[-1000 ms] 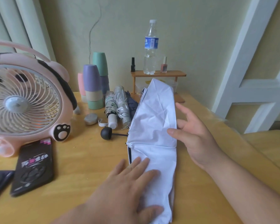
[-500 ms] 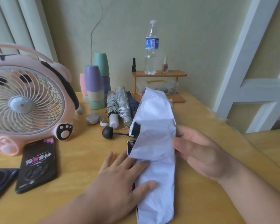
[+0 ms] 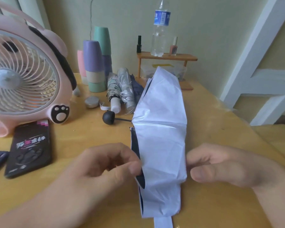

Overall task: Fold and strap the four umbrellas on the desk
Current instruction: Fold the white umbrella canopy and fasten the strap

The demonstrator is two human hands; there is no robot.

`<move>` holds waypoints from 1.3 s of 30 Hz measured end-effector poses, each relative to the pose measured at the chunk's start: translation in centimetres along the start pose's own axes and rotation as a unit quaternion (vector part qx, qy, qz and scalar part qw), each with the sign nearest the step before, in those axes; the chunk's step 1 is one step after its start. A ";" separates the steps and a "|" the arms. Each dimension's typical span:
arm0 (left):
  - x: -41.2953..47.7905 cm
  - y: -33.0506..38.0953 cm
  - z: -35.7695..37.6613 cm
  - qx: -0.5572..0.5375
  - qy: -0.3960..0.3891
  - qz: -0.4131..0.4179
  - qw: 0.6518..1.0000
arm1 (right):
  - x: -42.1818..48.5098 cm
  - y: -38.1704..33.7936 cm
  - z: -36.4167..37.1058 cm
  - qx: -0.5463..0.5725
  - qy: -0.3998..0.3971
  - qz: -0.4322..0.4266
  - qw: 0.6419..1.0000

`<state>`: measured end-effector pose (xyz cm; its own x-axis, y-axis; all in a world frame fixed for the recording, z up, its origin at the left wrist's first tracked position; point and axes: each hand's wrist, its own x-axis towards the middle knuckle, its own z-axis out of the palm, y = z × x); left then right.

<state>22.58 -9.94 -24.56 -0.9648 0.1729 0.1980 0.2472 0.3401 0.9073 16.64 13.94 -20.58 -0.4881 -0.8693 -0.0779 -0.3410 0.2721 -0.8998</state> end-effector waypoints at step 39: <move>-1.1 -1.6 3.8 0.311 -0.099 -0.029 0.945 | 0.4 4.0 -1.3 -0.038 -0.055 0.219 0.973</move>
<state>23.56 -7.18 -27.62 -0.9581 0.2852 0.0260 0.2582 0.8208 0.5095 14.01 15.20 -23.62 -0.5130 -0.7003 -0.4964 -0.1796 0.6531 -0.7357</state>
